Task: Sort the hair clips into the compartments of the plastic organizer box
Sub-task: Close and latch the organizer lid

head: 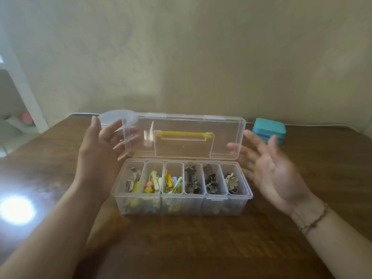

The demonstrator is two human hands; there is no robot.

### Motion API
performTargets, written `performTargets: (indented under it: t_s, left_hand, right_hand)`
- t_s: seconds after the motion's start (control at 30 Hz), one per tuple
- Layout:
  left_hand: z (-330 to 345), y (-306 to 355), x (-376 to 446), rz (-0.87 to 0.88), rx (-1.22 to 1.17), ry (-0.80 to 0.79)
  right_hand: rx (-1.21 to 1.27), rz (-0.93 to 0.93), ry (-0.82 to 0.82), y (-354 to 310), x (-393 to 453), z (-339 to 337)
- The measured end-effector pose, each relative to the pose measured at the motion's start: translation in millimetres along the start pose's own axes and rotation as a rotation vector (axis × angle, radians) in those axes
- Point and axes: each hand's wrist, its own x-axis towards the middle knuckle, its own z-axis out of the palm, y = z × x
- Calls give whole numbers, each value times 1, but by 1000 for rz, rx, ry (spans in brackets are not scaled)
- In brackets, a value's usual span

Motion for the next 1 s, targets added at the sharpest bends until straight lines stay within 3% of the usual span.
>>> performTargets:
  t_s: [0.13, 0.23, 0.37, 0.5, 0.73, 1.0]
  left_hand:
    - [-9, 13, -3, 90, 85, -132]
    - [-14, 19, -6, 246, 416, -325]
    - [-14, 24, -19, 343, 811, -566]
    - [-10, 23, -23, 376, 1030, -694]
    - [-9, 17, -21, 398, 1228, -721]
    - [-11, 7, -18, 491, 1258, -687]
  right_hand:
    - [-127, -131, 4, -9, -13, -1]
    - [-387, -222, -25, -13, -23, 2]
    - [-674, -165, -100, -14, -29, 9]
    - [-748, -114, -113, -16, -34, 17]
    - [-941, -154, -153, -12, -35, 22]
    - [-1227, -398, -40, -1, -27, 26]
